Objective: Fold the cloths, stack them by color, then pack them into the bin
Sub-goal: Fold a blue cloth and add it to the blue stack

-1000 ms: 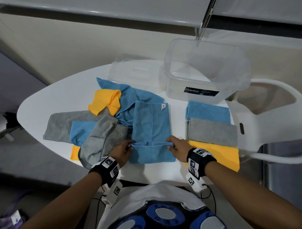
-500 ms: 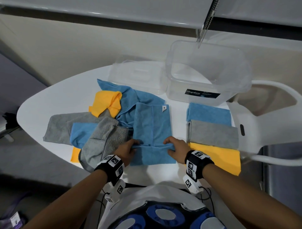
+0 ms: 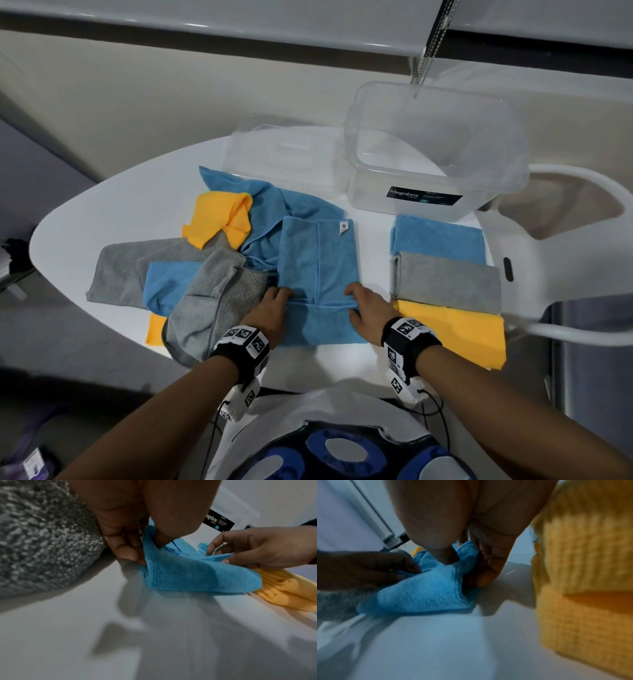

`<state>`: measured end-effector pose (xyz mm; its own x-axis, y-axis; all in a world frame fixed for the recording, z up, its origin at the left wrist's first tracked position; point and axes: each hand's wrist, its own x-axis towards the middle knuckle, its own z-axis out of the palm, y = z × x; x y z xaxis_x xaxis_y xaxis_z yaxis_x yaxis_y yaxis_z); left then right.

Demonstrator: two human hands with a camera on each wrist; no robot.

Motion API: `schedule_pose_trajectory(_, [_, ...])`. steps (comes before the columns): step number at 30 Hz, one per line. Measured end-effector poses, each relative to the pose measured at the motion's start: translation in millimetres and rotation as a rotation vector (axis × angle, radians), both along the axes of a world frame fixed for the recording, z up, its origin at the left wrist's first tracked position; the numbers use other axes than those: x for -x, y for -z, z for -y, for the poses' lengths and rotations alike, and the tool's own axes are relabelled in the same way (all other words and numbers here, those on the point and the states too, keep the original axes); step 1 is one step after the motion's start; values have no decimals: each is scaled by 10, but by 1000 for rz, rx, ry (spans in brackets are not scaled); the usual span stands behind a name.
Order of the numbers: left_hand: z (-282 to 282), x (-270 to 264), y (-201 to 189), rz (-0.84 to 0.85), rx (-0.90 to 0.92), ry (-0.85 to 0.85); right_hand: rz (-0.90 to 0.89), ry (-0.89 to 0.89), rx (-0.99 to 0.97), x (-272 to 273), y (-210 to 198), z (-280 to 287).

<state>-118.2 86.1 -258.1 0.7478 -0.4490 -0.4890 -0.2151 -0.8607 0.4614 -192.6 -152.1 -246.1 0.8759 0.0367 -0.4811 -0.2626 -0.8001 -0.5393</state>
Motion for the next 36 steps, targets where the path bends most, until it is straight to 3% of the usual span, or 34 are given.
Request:
schedule_pose_trajectory(4, [45, -6, 6, -23, -94, -1, 162, -72, 167, 39, -16, -29])
schedule_pose_trajectory(7, [69, -16, 8, -21, -124, -6, 335, -257, 257, 66, -129, -113])
schedule_pose_trajectory(10, [93, -30, -4, -37, -128, -3, 320, -554, 207, 126, -114, -192])
schedule_pose_trajectory(12, [112, -29, -27, -31, -140, -6, 245, -644, 229, 141, -33, -189])
schedule_pose_trajectory(16, [103, 59, -72, 131, -155, 6, 140, -651, 237, 144, 35, -140])
schedule_pose_trajectory(20, [14, 170, -91, 437, -127, 288, 149, -644, 260, 195, 85, -140])
schedule_pose_trajectory(25, [-82, 319, 88, 333, -123, 540, 60, -734, 309, 311, 140, -68])
schedule_pose_trajectory(30, [-220, 298, 234, 232, -238, 558, -15, -749, 362, 342, 176, -57])
schedule_pose_trajectory(36, [-206, 303, 174, 299, -252, 575, -32, -727, 351, 284, 84, -123])
